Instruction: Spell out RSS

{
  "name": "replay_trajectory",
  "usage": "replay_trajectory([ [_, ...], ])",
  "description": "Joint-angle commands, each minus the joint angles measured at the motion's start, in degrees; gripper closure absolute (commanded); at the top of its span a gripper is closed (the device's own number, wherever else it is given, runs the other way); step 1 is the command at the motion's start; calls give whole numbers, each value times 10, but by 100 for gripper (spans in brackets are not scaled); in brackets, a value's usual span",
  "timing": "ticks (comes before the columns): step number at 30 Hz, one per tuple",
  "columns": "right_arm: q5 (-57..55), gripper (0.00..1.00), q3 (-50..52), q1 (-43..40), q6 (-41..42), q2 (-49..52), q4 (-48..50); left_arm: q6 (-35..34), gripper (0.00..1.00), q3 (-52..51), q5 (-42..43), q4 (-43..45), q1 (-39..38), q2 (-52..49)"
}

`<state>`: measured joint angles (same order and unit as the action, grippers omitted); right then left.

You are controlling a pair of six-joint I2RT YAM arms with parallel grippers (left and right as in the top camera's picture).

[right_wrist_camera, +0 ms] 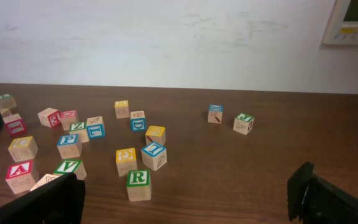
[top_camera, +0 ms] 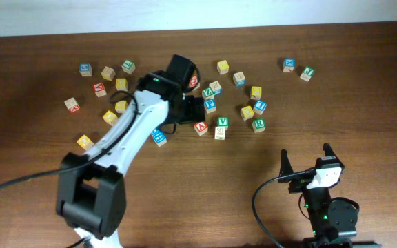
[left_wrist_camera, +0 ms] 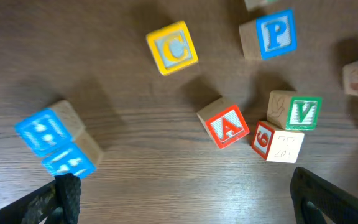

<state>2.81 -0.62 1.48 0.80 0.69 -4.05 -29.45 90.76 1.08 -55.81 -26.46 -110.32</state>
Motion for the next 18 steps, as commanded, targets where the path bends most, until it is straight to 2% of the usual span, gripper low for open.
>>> replay_trajectory([
  [1,-1,2,3,-4,-3,-4,-3,-12,1,8,7,10,-23,-29],
  [7,-1,2,3,-4,-3,-4,-3,-8,0,12,11,5,-25,-20],
  [11,-1,2,3,-4,-3,-4,-3,-5,1,28,11,-6,-6,50],
  [14,-1,2,3,-4,-3,-4,-3,-5,1,28,11,-33,46,127],
  [18,-1,2,3,-4,-3,-4,-3,-5,1,28,11,-99,199,191],
])
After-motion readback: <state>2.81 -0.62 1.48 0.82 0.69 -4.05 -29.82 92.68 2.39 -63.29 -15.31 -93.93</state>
